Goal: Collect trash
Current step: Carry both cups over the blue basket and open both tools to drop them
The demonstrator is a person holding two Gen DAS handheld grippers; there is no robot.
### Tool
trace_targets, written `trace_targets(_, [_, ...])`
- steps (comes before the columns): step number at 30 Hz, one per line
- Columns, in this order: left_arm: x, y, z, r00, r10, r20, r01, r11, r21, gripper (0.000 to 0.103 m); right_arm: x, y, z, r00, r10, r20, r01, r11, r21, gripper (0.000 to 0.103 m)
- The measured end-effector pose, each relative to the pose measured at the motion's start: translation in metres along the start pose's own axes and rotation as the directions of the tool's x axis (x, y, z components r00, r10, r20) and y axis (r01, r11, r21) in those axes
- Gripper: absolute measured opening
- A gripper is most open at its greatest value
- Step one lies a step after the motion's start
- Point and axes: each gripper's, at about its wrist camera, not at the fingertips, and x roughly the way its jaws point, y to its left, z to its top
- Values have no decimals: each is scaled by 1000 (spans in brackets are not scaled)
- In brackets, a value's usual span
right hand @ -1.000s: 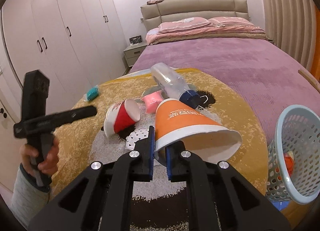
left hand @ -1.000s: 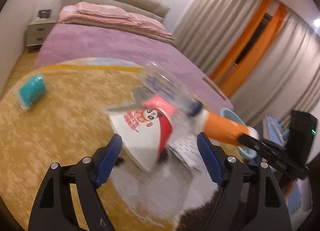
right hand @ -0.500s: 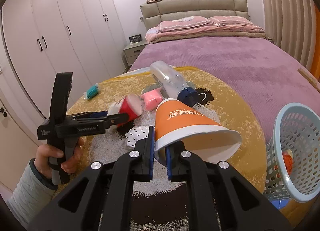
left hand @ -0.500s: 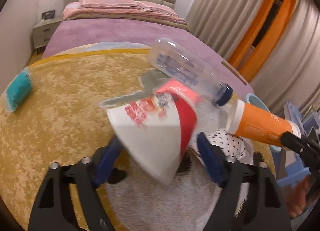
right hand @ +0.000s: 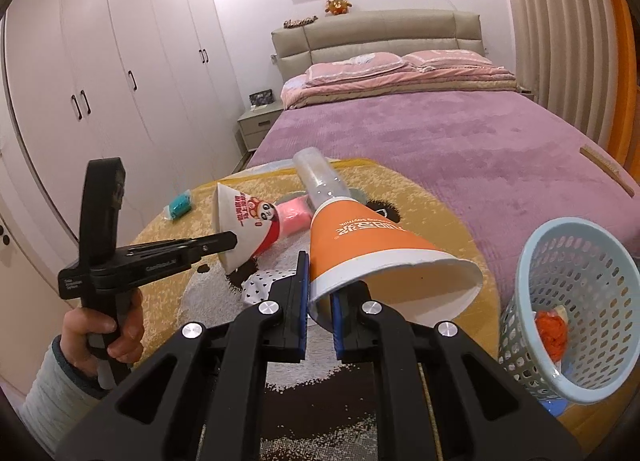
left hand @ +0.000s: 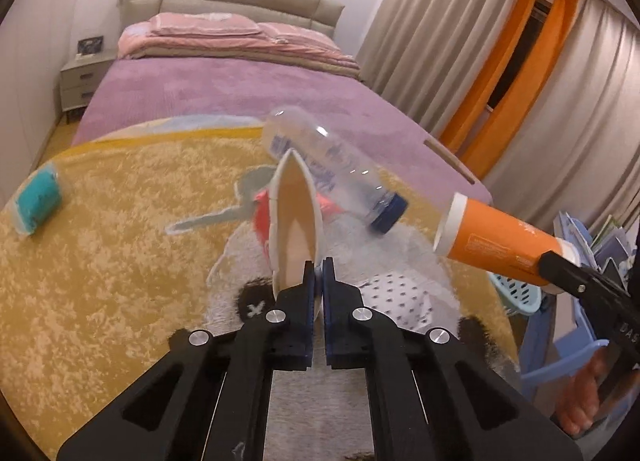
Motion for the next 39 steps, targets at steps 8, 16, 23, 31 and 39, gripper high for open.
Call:
trace_targets(8, [-16, -30, 8, 998, -37, 47, 35, 998, 44, 2, -19, -11, -2, 999, -29, 35, 29, 999, 14, 8])
trace_targets(16, [-21, -88, 16, 989, -124, 80, 113, 985, 134, 2, -47, -43, 2, 990, -103, 92, 97, 993, 65, 8])
trace_targets(23, [9, -159, 21, 976, -215, 41, 201, 956, 216, 2, -70, -103, -4, 979, -190, 79, 172, 966, 191, 8])
trace_targets(31, [61, -225, 17, 958, -280, -59, 286, 919, 272, 2, -69, -186, -20, 953, -301, -37, 295, 891, 345, 8])
trace_targets(39, [118, -264, 8, 945, -283, -166, 320, 908, 272, 2, -44, -243, -47, 929, -323, -178, 369, 826, 425, 8])
